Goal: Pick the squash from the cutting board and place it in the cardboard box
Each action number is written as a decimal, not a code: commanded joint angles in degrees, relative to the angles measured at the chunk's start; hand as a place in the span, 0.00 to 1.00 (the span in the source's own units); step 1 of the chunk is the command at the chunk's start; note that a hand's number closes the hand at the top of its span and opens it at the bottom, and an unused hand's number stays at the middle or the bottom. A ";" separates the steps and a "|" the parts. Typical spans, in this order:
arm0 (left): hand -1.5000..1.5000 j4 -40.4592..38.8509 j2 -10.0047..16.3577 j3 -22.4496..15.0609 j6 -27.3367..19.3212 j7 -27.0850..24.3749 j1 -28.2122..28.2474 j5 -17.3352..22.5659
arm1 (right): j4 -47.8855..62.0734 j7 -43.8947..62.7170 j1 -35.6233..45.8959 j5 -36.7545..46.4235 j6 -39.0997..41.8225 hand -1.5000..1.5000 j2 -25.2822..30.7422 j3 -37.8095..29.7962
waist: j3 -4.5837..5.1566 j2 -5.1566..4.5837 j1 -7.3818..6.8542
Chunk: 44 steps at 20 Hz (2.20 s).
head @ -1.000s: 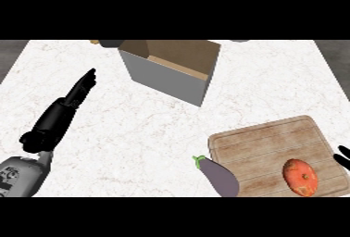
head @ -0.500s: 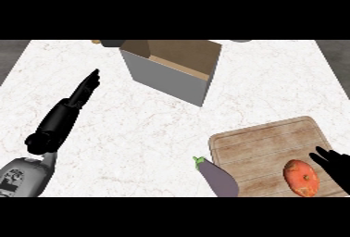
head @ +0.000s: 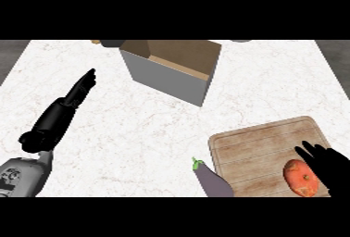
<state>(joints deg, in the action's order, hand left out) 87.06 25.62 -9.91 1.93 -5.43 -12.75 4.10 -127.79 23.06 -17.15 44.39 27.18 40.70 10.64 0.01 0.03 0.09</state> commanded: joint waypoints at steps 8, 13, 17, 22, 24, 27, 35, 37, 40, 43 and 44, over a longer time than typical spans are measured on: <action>0.50 -2.11 -4.32 3.06 3.29 1.07 -2.63 -3.59 | 12.08 -5.76 4.22 10.39 -2.34 0.00 -5.93 0.72 | -0.01 -0.06 0.13; 0.50 -1.01 -5.32 3.92 4.33 -1.85 0.90 -5.98 | 12.38 -6.82 8.04 7.87 3.15 0.00 -8.18 -1.75 | 0.00 -0.04 -0.02; 0.50 1.96 -4.13 6.62 6.43 3.99 -0.99 -5.23 | 15.73 -10.45 3.56 12.91 -2.06 0.00 -9.60 0.49 | -0.01 0.01 0.05; 0.50 0.20 -6.45 7.02 6.71 1.25 -0.14 -6.35 | 20.75 -12.80 2.66 17.00 -6.00 0.00 -9.41 -1.56 | -0.01 -0.01 0.06; 0.50 2.59 -8.26 5.68 5.84 1.24 2.13 -7.82 | 22.34 -13.05 6.01 16.07 -4.35 0.00 -9.99 -3.91 | -0.01 -0.01 -0.09; 0.50 1.19 -8.68 7.45 7.11 1.41 1.09 -8.53 | 22.95 -14.73 4.46 17.00 -4.50 0.00 -11.83 -3.96 | 0.00 -0.01 0.08; 0.50 2.60 -10.78 6.87 7.32 2.06 1.47 -10.68 | 27.95 -21.39 6.64 21.06 -8.81 1.00 -13.82 0.16 | -0.01 -0.03 -0.01; 0.50 -0.91 -10.31 8.62 7.48 2.46 -2.74 -10.40 | 28.27 -24.20 6.49 22.22 -13.46 1.00 -13.21 -0.30 | -0.02 -0.06 0.21; 0.50 5.32 -9.36 8.07 8.93 0.86 4.89 -10.71 | 31.28 -27.13 7.79 23.45 -17.42 1.00 -12.82 -1.81 | -0.02 0.04 -0.26; 0.50 4.27 -8.58 10.07 10.34 0.98 3.41 -9.62 | 30.84 -27.62 4.99 26.34 -23.22 1.00 -15.14 -0.23 | -0.02 0.05 -0.04; 0.50 1.22 -9.11 9.60 9.96 0.90 1.02 -9.62 | 25.61 -22.53 12.45 26.87 -13.14 1.00 -19.32 6.82 | 0.04 -0.04 -0.61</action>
<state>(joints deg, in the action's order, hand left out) 88.77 16.47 -0.56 11.37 -4.20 -11.69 -5.58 -98.56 -2.21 -8.93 68.66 10.98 26.16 10.94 0.12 0.06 0.00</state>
